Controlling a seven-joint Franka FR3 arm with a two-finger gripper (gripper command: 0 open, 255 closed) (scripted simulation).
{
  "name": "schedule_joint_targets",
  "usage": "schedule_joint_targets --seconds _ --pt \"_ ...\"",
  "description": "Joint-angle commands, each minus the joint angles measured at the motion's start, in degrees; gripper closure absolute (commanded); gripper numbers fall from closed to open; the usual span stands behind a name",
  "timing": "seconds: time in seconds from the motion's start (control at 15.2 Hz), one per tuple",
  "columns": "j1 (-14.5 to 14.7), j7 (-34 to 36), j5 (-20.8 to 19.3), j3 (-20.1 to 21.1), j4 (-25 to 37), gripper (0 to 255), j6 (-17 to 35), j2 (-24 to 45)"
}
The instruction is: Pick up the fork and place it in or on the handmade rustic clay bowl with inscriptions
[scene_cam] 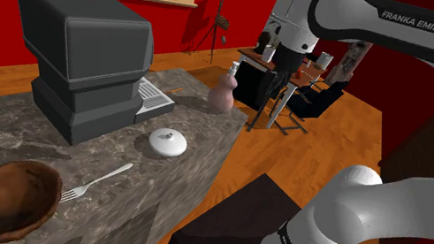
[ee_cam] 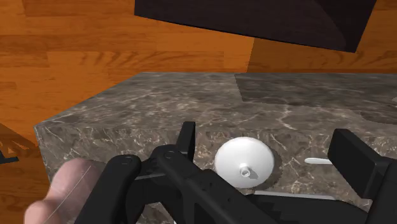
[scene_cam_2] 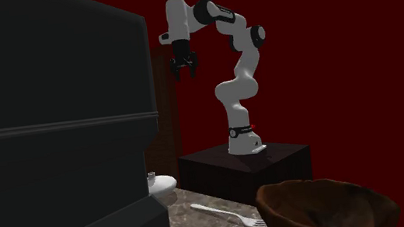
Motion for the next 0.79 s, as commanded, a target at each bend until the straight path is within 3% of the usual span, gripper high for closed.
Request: schedule_joint_targets --seconds 0.0,0.73 --pt "0.00 0.00 0.00 0.00 0.00 0 0.00 0.00" --pt "7.15 -10.80 1.69 1.34 1.11 0 18.65 19.08"
